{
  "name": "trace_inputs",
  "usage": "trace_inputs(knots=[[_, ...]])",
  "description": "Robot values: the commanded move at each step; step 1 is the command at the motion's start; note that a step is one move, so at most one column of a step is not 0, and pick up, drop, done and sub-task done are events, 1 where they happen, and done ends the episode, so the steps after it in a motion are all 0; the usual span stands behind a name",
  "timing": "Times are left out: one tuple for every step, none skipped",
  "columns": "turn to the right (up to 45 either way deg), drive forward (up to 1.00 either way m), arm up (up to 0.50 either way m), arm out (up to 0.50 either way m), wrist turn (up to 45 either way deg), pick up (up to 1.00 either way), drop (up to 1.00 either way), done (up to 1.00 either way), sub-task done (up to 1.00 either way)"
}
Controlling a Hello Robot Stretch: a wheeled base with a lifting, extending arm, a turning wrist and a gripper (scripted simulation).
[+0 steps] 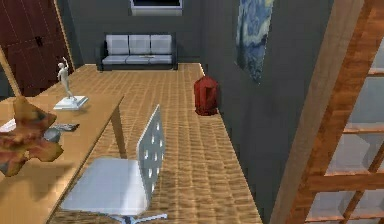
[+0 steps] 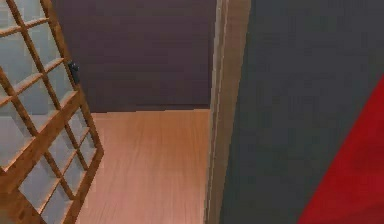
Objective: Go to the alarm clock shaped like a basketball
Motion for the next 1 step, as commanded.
trace_inputs(knots=[[45.0, 0.00, 0.00, 0.00, 0.0, 0.00, 0.00, 0.00, 0.00]])
